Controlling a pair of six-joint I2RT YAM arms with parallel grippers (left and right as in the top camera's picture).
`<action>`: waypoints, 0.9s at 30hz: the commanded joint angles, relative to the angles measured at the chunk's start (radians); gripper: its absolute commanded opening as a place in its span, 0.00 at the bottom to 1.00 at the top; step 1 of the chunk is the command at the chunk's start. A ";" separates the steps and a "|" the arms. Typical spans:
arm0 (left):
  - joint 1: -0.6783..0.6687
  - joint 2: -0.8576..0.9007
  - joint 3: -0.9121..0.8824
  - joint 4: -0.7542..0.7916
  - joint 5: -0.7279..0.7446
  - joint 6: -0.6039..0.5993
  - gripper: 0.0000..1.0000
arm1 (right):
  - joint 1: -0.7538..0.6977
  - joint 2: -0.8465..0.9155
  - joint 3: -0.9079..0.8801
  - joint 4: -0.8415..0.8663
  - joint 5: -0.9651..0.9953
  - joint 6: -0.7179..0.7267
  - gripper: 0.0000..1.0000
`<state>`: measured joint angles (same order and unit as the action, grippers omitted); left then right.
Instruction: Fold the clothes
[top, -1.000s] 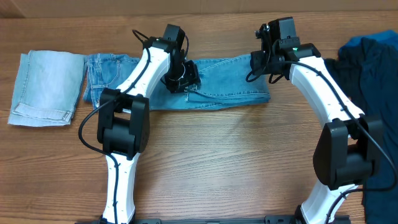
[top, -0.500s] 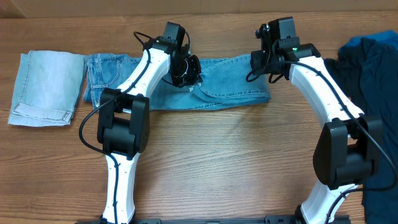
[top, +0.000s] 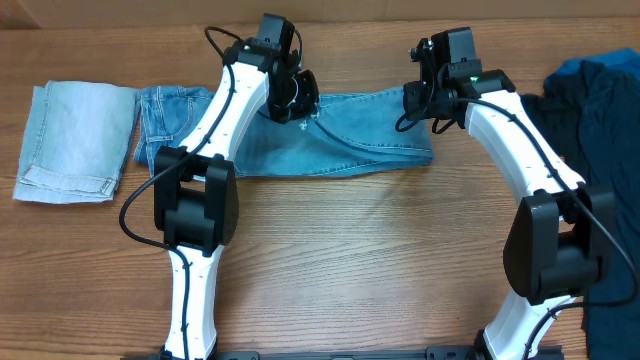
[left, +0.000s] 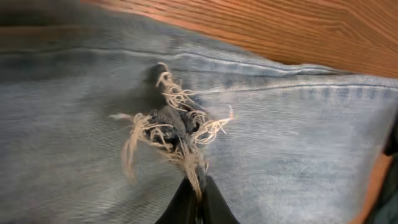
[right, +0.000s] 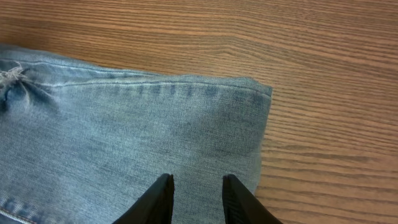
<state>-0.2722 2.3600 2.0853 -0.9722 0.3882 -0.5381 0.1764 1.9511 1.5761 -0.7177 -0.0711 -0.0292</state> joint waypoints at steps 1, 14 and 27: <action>0.011 -0.023 0.025 -0.012 -0.113 0.078 0.04 | -0.002 0.004 -0.004 0.008 0.002 -0.001 0.30; 0.046 -0.023 0.027 -0.066 -0.224 0.136 0.04 | -0.002 0.113 -0.004 0.026 -0.002 -0.005 0.28; 0.014 -0.023 0.026 -0.045 -0.257 0.142 0.59 | -0.002 0.217 -0.006 0.008 -0.013 -0.004 0.24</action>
<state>-0.2493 2.3600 2.0861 -1.0374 0.1516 -0.4103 0.1764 2.1132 1.5742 -0.6991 -0.0746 -0.0296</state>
